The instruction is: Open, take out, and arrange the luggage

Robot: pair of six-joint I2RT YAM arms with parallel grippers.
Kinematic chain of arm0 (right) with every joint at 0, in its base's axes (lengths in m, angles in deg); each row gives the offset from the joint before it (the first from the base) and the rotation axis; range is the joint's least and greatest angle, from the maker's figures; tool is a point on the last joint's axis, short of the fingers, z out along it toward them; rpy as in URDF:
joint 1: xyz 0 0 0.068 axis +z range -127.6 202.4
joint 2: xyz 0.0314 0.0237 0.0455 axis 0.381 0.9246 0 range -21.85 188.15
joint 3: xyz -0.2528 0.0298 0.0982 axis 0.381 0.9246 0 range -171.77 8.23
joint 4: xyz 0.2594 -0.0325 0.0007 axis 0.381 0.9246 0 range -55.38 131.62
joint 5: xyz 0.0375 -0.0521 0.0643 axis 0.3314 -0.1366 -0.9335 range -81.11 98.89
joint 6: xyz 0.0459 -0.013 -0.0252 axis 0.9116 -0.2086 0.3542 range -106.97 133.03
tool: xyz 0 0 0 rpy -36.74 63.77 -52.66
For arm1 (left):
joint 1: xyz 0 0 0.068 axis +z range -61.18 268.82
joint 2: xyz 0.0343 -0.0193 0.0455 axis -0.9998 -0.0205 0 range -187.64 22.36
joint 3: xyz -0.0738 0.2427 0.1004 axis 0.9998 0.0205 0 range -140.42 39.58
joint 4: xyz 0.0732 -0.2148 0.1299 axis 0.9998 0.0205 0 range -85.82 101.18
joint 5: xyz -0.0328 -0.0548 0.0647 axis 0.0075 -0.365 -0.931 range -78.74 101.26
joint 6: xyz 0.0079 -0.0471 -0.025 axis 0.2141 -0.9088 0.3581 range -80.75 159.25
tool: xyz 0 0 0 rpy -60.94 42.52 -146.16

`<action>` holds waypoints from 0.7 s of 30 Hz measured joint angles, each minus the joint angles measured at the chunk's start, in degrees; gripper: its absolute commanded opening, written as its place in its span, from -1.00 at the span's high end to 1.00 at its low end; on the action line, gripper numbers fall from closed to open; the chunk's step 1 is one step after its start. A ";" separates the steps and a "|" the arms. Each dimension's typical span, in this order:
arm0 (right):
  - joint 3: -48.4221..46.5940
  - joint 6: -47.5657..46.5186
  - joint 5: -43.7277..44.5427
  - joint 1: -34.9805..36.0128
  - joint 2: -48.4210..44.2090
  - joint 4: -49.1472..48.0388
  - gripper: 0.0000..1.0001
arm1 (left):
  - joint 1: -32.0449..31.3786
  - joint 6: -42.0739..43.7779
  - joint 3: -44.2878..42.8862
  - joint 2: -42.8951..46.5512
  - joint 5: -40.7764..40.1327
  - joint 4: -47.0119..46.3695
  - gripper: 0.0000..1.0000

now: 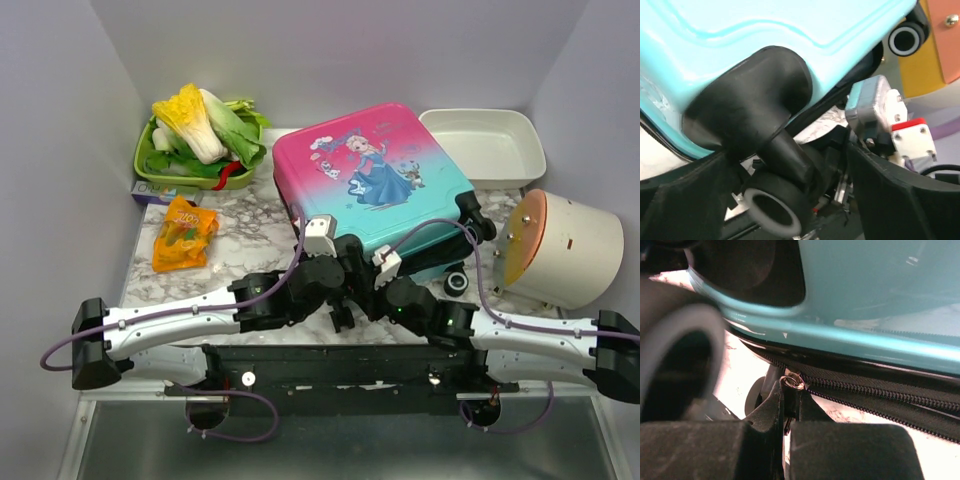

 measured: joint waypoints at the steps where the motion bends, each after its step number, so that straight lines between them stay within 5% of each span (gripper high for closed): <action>1: 0.13 1.07 1.38 0.44 -0.66 1.03 0.99 | -0.42 0.07 -0.42 0.09 -0.24 -0.39 -0.97; 7: 1.68 6.12 3.82 1.20 -3.45 2.91 0.99 | -0.15 4.35 -5.77 2.56 -10.27 5.07 -0.98; 11: 2.01 9.27 3.98 1.40 -3.56 2.89 0.99 | 6.51 13.20 -9.09 6.99 -11.54 1.88 -0.97; 16: 2.75 12.92 3.82 1.51 -4.74 3.98 0.99 | 22.99 23.23 -15.56 4.28 -5.14 -0.87 -0.98; 21: 3.98 14.40 3.69 1.64 -8.52 6.05 0.99 | 40.09 31.32 -25.77 -8.50 12.72 -2.99 -0.97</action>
